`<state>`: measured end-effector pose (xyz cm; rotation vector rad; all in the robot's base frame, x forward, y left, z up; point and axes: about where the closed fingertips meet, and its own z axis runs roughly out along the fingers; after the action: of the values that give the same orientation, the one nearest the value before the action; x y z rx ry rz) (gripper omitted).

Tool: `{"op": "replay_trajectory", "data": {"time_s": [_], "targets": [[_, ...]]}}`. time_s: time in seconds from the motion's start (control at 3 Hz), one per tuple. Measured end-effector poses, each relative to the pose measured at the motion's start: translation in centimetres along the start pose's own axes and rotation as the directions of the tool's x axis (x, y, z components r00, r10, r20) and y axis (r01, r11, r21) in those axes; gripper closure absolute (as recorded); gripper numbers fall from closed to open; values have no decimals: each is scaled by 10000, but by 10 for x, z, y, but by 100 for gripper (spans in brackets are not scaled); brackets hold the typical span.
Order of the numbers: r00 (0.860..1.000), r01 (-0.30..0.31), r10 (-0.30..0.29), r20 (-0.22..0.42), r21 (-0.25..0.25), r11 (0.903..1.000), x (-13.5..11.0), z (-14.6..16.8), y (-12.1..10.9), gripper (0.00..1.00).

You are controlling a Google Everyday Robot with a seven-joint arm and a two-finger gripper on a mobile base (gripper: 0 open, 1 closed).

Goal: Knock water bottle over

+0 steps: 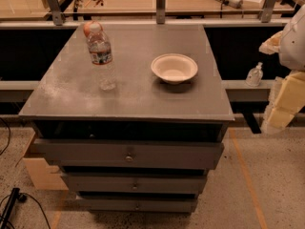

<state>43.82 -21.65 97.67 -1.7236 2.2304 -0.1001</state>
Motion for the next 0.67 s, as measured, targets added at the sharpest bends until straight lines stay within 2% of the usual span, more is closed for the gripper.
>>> {"op": "replay_trajectory", "data": {"time_s": [0.33, 0.67], "targets": [[10000, 0, 0, 2, 1, 10000, 0, 0, 0, 0], [9957, 183, -129, 919, -582, 9981, -12, 3, 3, 0]]}}
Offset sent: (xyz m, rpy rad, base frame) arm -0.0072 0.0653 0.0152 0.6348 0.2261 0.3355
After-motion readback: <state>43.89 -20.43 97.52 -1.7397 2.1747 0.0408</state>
